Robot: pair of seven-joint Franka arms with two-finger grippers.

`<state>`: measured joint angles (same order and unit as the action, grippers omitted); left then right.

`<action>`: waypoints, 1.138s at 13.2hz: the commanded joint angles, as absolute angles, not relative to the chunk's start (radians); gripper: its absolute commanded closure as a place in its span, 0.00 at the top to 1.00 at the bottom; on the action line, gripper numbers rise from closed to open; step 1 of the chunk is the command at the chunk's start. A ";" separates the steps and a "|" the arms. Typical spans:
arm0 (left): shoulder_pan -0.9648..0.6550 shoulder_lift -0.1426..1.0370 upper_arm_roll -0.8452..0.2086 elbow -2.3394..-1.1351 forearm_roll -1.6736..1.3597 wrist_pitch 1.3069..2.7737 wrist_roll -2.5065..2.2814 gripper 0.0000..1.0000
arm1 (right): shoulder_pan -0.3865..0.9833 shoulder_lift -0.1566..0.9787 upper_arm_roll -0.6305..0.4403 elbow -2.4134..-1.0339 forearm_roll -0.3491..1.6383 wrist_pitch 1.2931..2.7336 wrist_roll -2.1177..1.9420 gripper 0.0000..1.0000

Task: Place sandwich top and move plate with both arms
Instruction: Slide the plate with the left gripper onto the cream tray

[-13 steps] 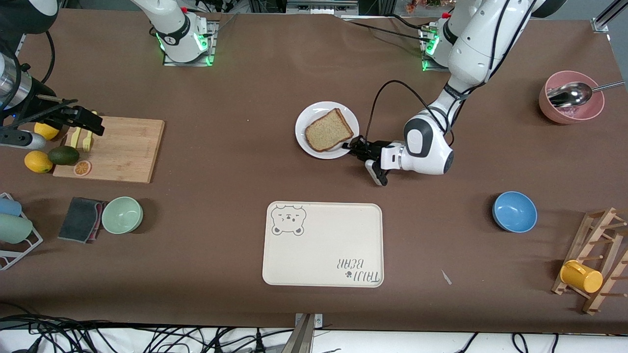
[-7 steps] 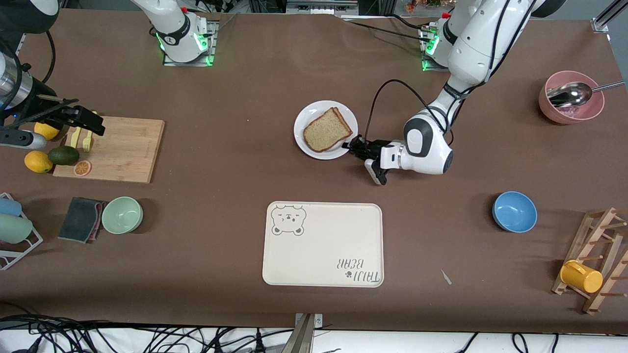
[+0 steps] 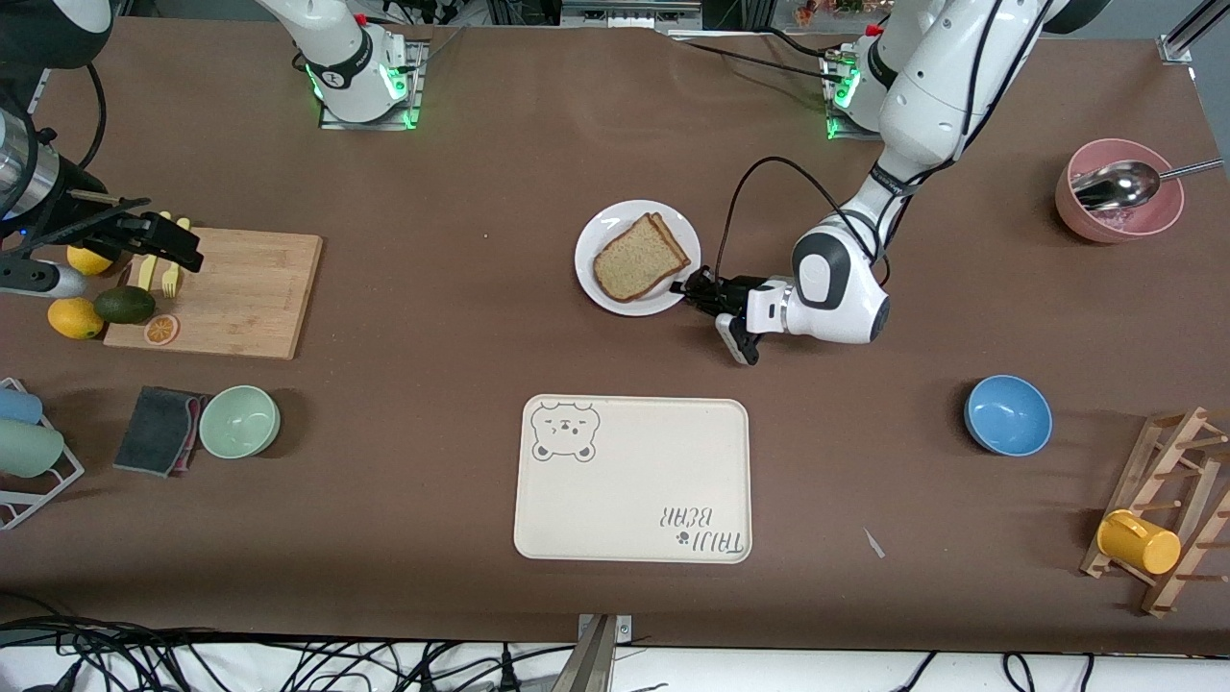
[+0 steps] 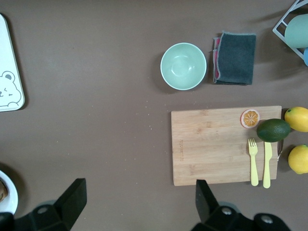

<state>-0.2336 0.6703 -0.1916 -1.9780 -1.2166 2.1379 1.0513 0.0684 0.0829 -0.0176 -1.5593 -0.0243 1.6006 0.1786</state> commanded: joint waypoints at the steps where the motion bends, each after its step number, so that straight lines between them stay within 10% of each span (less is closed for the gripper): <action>1: -0.209 0.634 -0.195 -1.947 -1.266 2.114 1.013 0.00 | 0.052 0.092 -0.006 -1.537 -0.011 1.598 0.172 1.00; 15: -0.147 0.961 -0.132 -1.248 -1.258 2.138 0.534 0.00 | 0.054 0.091 -0.006 -1.542 -0.005 1.620 0.170 1.00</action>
<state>-0.1411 0.8586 -0.1408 -1.3898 -1.2210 2.1430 0.5502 0.0681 0.0864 -0.0176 -1.5571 -0.0178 1.6181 0.1785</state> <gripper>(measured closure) 0.952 0.000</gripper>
